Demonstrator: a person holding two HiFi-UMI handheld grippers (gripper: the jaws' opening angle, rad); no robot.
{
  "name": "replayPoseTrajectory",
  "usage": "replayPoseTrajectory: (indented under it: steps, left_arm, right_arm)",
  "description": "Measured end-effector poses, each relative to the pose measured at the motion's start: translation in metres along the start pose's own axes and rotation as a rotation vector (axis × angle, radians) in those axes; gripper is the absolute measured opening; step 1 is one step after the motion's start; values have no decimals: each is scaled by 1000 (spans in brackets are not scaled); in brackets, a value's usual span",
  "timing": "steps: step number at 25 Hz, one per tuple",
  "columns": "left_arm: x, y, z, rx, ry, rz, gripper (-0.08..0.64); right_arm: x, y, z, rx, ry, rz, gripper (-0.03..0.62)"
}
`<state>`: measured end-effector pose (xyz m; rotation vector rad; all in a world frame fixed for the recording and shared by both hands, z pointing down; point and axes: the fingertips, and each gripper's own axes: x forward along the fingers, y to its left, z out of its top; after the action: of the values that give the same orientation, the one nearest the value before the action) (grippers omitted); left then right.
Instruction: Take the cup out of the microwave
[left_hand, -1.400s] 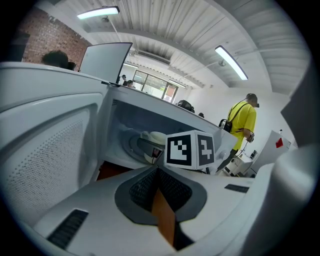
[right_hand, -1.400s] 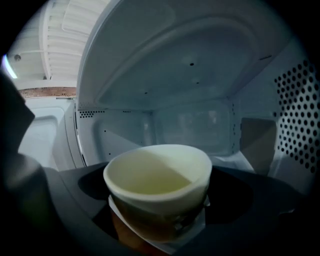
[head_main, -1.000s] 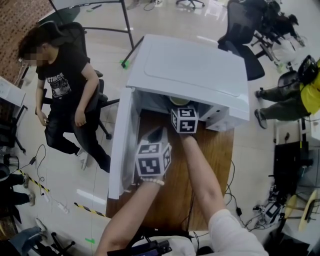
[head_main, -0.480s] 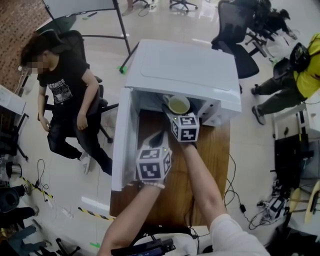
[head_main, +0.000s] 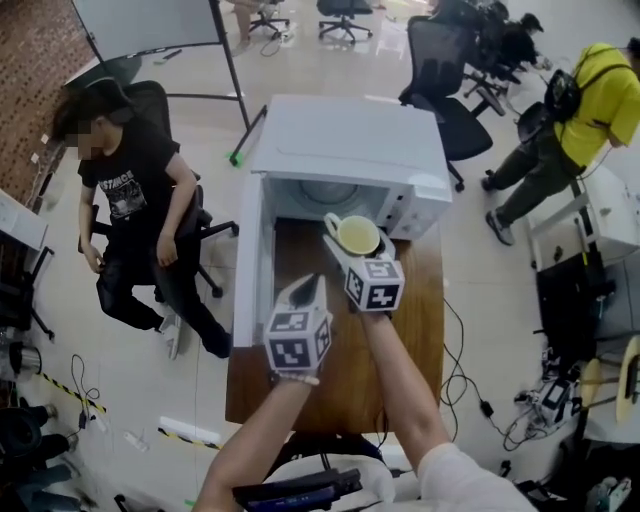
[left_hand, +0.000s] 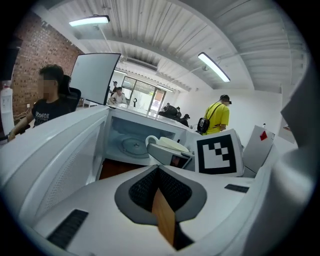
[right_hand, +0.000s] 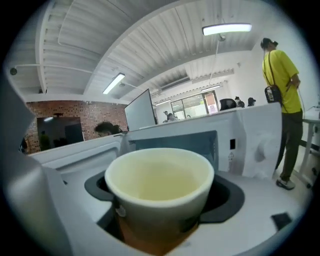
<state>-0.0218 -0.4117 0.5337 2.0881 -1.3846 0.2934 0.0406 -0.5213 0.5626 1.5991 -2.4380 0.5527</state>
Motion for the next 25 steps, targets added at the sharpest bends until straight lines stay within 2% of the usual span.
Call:
replayPoseTrajectory:
  steps: [9,15,21,25]
  left_arm:
    - [-90,-29,-23,71,-59,-64,0]
    - [-152,-23,-50,41,-80,-84,0]
    - [-196,-37,-67,33,-105,-116,0]
    - [-218,-49,-79,40,-99,-134,0]
  right_arm:
    - [-122,58,7,20,-31,-5,477]
    - [-201,96,3,22,-54,-11,477]
    - [-270,115,-3,119,-105,-12,477]
    - [-313,125,-5,149,-128,-17,477]
